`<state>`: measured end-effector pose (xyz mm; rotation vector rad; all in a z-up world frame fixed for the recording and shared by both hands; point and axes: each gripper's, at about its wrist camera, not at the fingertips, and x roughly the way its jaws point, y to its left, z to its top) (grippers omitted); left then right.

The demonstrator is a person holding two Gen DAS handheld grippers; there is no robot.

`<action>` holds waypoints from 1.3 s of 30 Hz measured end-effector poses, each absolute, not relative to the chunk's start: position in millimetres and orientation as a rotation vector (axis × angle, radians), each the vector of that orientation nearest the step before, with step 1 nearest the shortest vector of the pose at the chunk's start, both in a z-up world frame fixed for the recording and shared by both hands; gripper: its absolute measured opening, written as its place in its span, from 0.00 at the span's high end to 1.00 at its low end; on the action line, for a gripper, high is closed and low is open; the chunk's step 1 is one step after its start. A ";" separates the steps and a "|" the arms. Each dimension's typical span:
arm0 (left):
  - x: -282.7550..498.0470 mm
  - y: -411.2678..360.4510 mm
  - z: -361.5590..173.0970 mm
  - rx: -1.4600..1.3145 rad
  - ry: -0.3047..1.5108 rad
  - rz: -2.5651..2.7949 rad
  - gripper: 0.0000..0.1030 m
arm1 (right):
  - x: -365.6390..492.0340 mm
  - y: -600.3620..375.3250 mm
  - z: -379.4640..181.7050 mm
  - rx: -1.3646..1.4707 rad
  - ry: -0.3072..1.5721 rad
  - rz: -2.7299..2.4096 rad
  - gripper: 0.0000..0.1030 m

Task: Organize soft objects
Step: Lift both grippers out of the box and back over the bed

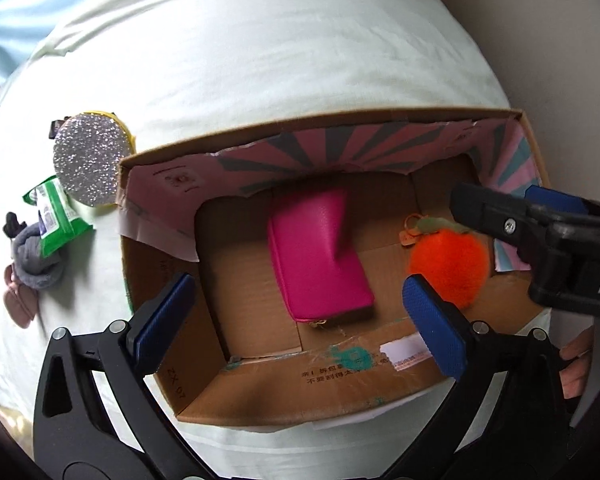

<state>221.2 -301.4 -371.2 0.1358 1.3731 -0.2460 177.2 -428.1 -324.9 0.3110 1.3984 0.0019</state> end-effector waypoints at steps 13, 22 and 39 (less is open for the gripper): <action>195.9 -276.4 -295.5 0.087 1.264 -0.262 0.00 | 151.3 -413.0 -254.4 0.262 1.293 -0.012 0.00; 158.4 -226.0 -215.4 0.013 1.128 -0.259 0.00 | 110.6 -378.9 -160.8 0.185 1.141 -0.008 0.00; 78.8 -6.1 -119.4 -0.109 0.890 -0.111 0.00 | 27.0 -210.4 -61.9 0.095 0.843 0.079 0.00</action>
